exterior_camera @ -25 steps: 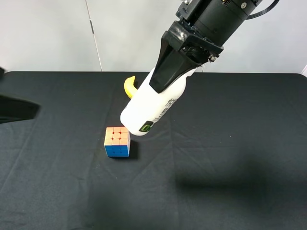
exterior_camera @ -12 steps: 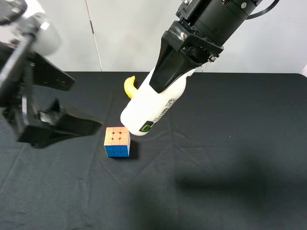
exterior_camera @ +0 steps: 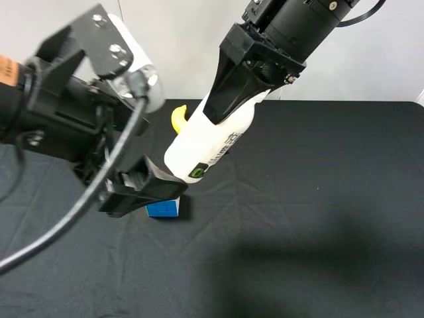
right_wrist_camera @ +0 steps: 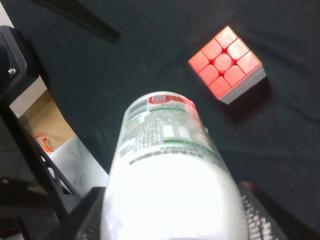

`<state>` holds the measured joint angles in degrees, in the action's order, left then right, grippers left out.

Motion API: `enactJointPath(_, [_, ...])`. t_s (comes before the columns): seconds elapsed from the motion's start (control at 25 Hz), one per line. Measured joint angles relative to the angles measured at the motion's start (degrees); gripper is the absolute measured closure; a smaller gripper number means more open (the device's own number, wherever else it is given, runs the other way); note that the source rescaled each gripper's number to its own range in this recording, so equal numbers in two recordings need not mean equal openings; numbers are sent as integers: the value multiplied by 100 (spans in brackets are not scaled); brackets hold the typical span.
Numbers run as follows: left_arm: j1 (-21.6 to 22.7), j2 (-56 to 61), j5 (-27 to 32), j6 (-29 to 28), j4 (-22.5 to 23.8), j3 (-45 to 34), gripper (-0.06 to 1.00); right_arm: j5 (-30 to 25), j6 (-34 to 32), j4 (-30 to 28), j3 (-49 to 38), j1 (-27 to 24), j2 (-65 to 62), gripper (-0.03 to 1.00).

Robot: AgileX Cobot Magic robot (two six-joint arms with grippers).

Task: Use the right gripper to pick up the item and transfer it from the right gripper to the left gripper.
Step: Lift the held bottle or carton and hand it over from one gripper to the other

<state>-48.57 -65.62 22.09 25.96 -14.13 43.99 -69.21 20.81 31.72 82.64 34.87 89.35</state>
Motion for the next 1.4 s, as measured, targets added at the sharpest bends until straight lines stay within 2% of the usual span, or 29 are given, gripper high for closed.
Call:
enactJointPath(0.48, [-12, -794, -1034, 7, -29, 0, -6, 0, -85, 422, 0, 0, 0, 91])
enactJointPath(0.8, [-553, -1199, -1830, 7, -39, 0, -6, 0, -85, 489, 0, 0, 0, 91])
enactJointPath(1.04, [-587, -1287, -2154, 7, -39, 4, -4, -11, -85, 499, 0, 0, 0, 91])
enactJointPath(1.24, [-587, -1287, -2209, 7, -39, 4, 6, -11, -85, 499, 0, 0, 0, 91])
enactJointPath(1.32, [-587, -1287, -2209, 7, -39, 4, 17, -11, -85, 499, 0, 0, 0, 91])
enactJointPath(1.36, [-587, -1287, -2209, 7, -39, 4, 17, -11, -85, 499, 0, 0, 0, 91])
enactJointPath(1.4, [-587, -1287, -2209, 7, -39, 4, 23, -11, -85, 499, 0, 0, 0, 91])
